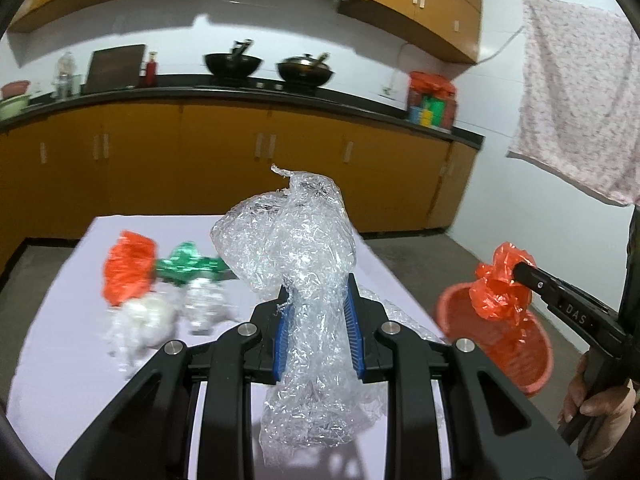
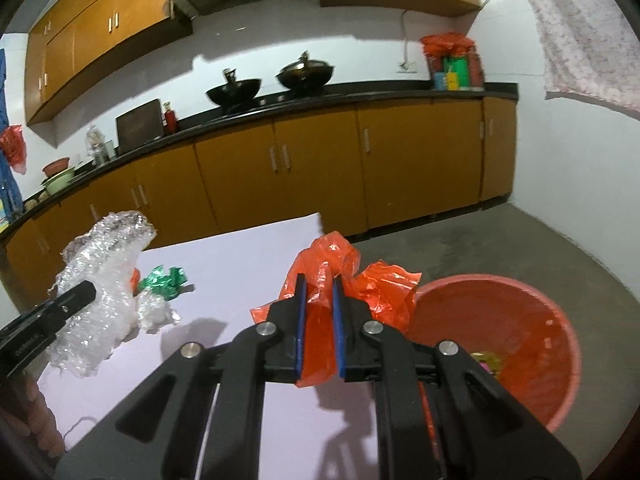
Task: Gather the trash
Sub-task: 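Carry the bubble wrap over the basket with the left gripper while the right carries the red bag there, then open the left gripper to drop the bubble wrap while the right drops the red bag into the basket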
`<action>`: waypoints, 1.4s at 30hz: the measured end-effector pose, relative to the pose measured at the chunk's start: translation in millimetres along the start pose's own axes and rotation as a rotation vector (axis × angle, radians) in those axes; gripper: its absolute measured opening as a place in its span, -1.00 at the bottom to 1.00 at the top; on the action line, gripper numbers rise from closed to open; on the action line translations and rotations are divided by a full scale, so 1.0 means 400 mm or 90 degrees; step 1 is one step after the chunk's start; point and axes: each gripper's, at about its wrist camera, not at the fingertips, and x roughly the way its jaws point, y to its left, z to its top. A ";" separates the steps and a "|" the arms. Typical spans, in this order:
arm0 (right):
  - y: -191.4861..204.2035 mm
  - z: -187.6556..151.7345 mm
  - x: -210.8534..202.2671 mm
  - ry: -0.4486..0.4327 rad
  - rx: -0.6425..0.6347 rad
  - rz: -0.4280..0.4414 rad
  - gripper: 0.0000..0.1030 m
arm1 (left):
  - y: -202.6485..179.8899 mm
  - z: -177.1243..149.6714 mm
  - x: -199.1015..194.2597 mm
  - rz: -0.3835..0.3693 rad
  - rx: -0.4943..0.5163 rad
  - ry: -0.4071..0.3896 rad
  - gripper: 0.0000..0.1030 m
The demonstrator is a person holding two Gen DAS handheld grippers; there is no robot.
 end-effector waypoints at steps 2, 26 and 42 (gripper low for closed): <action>-0.031 0.002 -0.023 -0.007 0.007 -0.016 -0.75 | -0.037 0.001 0.013 -0.021 0.009 0.005 -0.51; -0.316 -0.020 -0.136 -0.037 0.078 -0.147 -0.76 | -0.347 -0.023 0.129 -0.173 0.102 0.056 -0.51; -0.376 -0.028 -0.106 -0.027 0.094 -0.157 -0.76 | -0.440 -0.066 0.207 -0.211 0.152 0.102 -0.51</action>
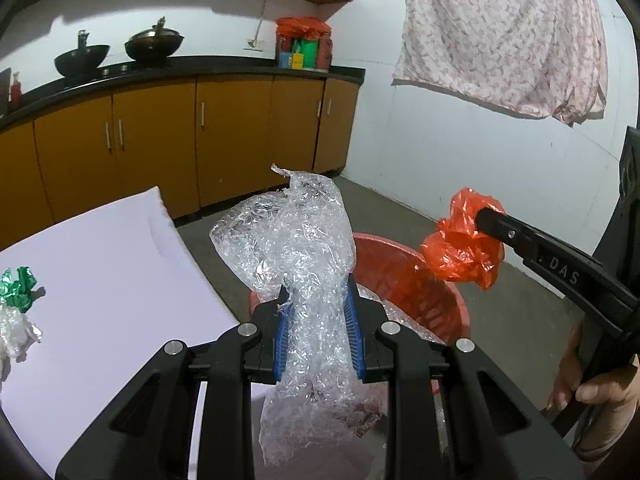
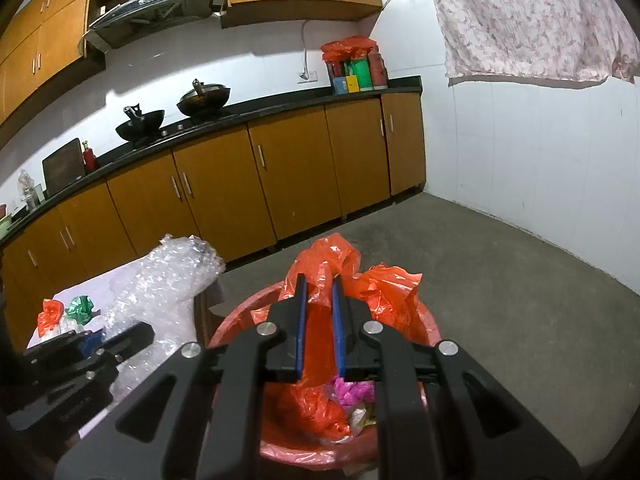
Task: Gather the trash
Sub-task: 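Open the left gripper to drop the bubble wrap while the right drops the red bag into the basket, then move both open grippers back over the table toward the remaining bags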
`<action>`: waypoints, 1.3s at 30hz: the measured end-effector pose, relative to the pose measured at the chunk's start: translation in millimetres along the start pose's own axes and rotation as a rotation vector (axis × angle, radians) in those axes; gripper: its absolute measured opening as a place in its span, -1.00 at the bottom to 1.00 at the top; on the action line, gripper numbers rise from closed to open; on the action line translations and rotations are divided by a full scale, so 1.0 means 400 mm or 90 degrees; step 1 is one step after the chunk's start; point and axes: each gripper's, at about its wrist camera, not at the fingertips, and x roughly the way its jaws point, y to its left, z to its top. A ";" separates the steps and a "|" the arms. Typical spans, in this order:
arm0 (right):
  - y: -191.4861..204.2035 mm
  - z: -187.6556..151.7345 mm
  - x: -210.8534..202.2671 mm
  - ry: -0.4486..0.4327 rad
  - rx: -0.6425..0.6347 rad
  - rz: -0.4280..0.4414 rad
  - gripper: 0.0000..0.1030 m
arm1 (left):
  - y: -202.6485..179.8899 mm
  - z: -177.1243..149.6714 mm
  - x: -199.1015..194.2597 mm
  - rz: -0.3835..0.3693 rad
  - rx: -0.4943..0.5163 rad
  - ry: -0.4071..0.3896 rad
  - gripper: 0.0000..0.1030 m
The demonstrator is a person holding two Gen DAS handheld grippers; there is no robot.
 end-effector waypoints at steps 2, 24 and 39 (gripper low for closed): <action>-0.003 -0.001 0.005 0.001 0.001 0.000 -0.76 | -0.004 -0.001 0.009 -0.004 0.003 0.005 -0.51; -0.029 0.005 0.058 0.008 0.025 0.004 -0.24 | -0.009 -0.011 0.100 -0.025 -0.007 0.049 -0.07; -0.012 -0.002 0.022 -0.016 0.024 0.015 0.60 | 0.094 -0.035 -0.004 0.077 -0.046 0.012 0.43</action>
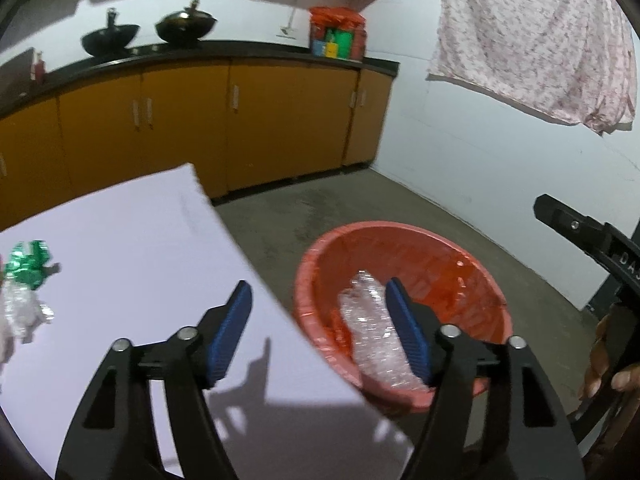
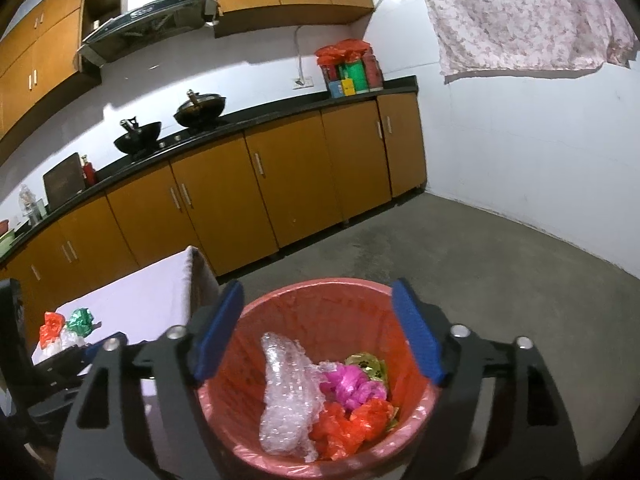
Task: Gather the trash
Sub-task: 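Move both open grippers back over the table toward the remaining bags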
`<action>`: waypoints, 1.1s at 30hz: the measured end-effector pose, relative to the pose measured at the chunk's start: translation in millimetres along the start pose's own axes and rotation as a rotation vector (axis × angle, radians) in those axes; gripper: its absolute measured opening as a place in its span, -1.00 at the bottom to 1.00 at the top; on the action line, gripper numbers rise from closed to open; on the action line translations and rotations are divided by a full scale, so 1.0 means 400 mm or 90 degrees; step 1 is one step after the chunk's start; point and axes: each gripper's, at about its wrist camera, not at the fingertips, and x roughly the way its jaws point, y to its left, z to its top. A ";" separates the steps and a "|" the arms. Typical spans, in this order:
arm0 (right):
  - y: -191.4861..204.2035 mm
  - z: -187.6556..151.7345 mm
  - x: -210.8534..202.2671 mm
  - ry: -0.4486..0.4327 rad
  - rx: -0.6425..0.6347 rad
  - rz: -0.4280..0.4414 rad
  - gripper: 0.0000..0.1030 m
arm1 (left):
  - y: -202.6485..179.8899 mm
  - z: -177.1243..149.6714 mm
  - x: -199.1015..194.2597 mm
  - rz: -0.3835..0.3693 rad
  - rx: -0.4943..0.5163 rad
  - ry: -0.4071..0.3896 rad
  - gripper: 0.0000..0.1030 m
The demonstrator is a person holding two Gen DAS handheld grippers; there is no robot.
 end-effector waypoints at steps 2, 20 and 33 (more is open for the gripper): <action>0.020 -0.005 -0.002 0.001 -0.011 0.011 0.75 | 0.025 -0.007 -0.032 0.028 0.001 -0.014 0.61; 0.284 -0.078 0.020 0.075 -0.102 0.130 0.92 | 0.573 -0.135 -0.252 0.426 -0.129 -0.005 0.91; 0.443 -0.106 0.057 0.117 -0.144 0.162 0.92 | 0.683 -0.159 -0.206 0.408 -0.122 0.044 0.91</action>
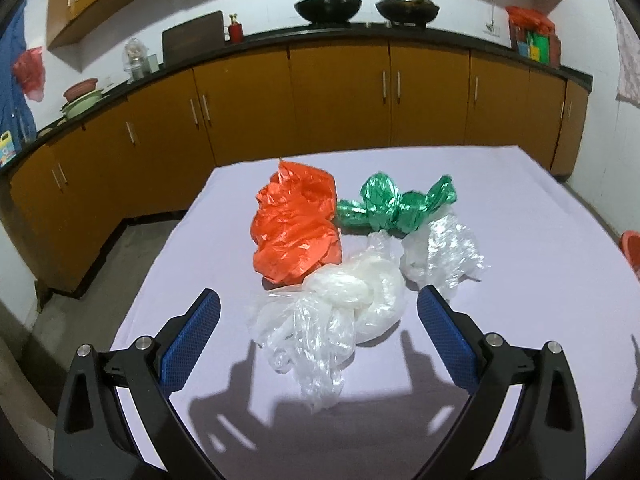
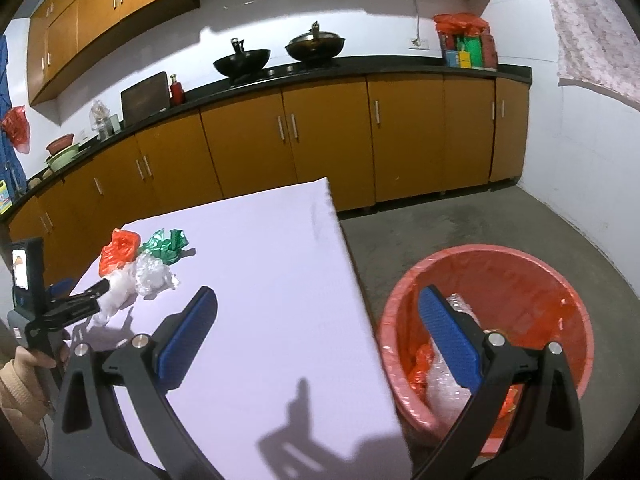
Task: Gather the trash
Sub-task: 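Move both open grippers back over the table toward the remaining bags, then grasp the white plastic bag with the left gripper, then grasp the crumpled clear plastic bag with the right gripper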
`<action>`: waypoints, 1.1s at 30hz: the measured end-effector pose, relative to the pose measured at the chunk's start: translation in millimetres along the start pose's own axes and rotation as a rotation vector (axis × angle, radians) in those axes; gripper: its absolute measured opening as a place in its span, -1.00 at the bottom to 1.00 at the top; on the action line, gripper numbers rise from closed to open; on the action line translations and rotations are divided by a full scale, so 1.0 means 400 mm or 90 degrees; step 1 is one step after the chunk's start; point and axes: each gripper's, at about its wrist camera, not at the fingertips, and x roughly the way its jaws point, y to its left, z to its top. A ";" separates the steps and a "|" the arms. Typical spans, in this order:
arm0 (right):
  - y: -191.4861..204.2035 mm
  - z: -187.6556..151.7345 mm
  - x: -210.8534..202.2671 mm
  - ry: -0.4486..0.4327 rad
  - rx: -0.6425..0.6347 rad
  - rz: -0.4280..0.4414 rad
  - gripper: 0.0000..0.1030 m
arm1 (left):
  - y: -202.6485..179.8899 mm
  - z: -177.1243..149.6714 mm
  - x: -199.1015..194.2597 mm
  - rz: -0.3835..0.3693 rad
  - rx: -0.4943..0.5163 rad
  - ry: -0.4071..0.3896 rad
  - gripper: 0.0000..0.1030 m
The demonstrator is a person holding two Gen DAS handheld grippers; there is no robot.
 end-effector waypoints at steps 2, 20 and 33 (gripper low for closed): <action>0.018 0.003 0.009 0.003 -0.007 0.006 0.92 | 0.004 0.001 0.019 -0.004 -0.003 0.018 0.91; 0.182 0.020 0.086 0.027 -0.055 0.086 0.92 | 0.007 -0.005 0.046 -0.097 0.005 0.061 -0.30; 0.377 0.041 0.235 0.082 -0.099 0.175 0.70 | 0.108 -0.041 -0.087 -0.130 -0.049 -0.012 -0.67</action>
